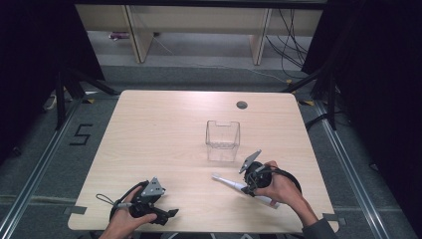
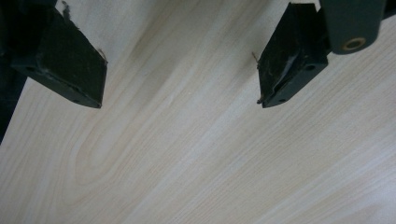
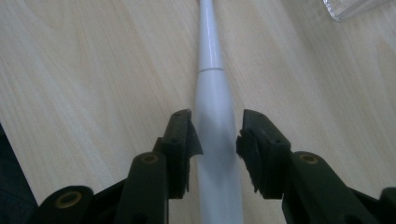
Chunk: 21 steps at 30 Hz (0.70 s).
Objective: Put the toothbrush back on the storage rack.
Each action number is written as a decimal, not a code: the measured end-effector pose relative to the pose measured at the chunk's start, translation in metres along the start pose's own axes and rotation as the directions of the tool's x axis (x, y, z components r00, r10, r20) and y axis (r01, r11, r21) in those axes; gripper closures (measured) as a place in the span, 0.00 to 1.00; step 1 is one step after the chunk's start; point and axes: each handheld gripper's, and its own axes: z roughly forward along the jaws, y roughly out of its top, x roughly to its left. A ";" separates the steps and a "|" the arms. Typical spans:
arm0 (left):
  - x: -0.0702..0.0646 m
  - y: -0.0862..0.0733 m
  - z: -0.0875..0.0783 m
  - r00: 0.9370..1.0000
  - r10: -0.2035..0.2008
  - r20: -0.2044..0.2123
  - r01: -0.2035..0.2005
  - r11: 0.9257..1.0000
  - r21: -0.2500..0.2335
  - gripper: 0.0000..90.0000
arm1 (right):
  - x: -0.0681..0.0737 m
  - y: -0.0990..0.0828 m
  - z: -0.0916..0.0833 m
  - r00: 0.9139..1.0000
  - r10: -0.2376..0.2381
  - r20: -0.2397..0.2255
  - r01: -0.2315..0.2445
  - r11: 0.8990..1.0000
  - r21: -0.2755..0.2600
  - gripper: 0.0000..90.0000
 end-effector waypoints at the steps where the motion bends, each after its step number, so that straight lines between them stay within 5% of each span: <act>1: 0.000 0.000 0.000 1.000 0.000 0.002 0.000 1.000 -0.001 0.17 | -0.001 0.000 0.001 1.000 -0.011 -0.005 0.011 1.000 0.000 0.70; 21: 0.000 0.000 0.000 1.000 0.001 0.004 -0.001 1.000 -0.002 0.17 | -0.006 0.002 0.013 1.000 -0.005 -0.029 0.006 0.998 0.059 0.70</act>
